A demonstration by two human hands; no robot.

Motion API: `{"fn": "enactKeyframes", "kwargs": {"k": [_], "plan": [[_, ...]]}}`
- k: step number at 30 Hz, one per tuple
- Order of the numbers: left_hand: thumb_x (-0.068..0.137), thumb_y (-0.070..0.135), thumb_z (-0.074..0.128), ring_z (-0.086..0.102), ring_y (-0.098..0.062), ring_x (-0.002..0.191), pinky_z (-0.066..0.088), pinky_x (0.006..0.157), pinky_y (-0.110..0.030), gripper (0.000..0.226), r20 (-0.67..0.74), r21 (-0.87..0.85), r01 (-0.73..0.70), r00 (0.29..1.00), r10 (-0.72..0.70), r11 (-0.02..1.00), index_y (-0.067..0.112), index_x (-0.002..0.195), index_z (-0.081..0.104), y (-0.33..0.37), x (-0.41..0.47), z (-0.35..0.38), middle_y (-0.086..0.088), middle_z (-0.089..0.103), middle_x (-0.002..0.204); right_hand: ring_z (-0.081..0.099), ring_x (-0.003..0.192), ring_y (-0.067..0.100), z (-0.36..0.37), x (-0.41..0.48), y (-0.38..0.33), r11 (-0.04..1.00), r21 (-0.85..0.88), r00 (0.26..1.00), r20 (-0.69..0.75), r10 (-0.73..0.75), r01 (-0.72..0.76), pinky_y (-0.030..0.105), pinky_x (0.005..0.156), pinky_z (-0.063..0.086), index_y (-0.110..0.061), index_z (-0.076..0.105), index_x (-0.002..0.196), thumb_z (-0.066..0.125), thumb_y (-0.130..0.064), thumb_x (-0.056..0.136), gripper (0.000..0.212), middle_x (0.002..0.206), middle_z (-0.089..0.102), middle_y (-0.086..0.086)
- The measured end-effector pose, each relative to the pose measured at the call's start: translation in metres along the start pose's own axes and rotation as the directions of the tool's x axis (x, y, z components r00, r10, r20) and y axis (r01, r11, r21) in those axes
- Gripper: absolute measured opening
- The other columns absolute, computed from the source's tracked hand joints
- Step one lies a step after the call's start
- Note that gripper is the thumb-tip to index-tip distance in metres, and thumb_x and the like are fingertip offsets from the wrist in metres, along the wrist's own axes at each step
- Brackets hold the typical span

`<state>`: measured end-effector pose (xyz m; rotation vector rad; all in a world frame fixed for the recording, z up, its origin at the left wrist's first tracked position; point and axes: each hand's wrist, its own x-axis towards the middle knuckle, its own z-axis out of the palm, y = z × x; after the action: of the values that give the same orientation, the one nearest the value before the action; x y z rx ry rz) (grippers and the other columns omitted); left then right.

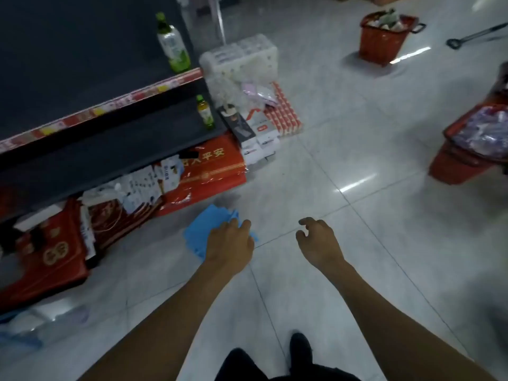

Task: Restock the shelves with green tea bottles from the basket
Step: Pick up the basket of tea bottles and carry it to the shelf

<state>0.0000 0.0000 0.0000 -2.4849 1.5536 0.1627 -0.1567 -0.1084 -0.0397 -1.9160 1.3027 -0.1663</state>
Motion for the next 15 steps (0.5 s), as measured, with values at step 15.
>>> {"fn": "enactKeyframes", "kwargs": {"k": [15], "plan": [[0.093,0.017,0.046,0.067,-0.024,0.079,0.038,0.059,-0.027,0.016,-0.068,-0.084,-0.262,0.964,0.257,0.961,0.013,0.094,0.061,0.075,0.194,-0.019,-0.006,0.068,0.089,0.065,0.074,0.021,-0.084,0.127,0.065,0.934,0.201,0.906,-0.252,0.341,-0.295,0.031,0.067,0.054,-0.010,0.069,0.101,0.045,-0.013,0.095,0.025,0.094,0.070,0.006]]}}
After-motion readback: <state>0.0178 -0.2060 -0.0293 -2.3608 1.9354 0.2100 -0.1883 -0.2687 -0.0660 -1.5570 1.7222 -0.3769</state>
